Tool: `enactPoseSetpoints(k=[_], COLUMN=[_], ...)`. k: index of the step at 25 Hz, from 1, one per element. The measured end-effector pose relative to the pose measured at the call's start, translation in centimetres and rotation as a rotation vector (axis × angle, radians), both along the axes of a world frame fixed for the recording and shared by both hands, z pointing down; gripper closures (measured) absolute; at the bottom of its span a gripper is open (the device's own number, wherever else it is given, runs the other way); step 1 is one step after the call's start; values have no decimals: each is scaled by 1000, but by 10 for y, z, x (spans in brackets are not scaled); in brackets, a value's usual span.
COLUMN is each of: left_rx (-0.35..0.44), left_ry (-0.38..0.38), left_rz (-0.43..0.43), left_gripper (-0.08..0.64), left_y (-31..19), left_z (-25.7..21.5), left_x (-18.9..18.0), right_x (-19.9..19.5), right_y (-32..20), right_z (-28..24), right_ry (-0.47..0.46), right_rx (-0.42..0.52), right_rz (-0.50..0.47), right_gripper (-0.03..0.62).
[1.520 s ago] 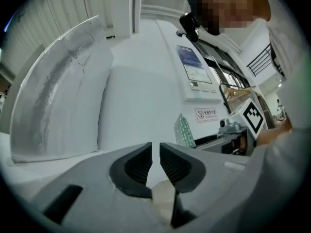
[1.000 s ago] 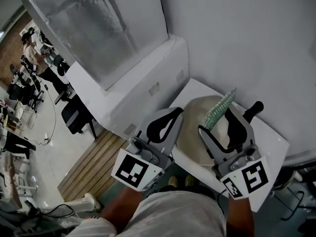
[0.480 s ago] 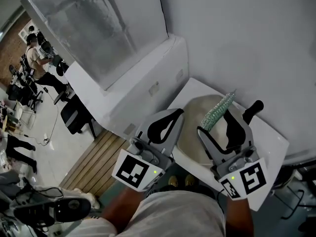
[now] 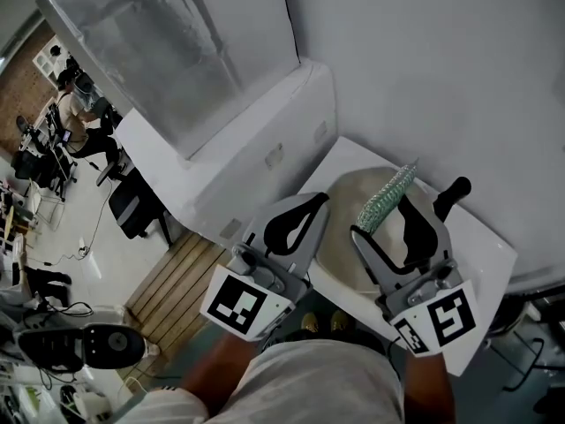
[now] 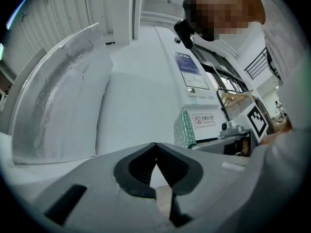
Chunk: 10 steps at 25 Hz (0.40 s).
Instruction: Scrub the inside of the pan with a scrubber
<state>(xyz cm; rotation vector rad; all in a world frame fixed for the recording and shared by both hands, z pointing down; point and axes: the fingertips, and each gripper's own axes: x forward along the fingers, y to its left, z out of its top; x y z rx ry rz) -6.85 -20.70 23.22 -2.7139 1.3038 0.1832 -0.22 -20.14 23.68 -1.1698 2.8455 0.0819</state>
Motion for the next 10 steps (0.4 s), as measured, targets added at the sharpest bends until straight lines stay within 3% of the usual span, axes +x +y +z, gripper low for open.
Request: enactPoseSetpoints(k=[10], left_rx=[-3], left_ry=[1], left_rz=[-4], left_gripper=[543], left_y=[-3], left_z=[-3], left_x=[5], right_x=[4], right_y=[-2], right_z=[-3], right_ry=[4], right_rx=[-6], right_rz=[-8], right_gripper=[288])
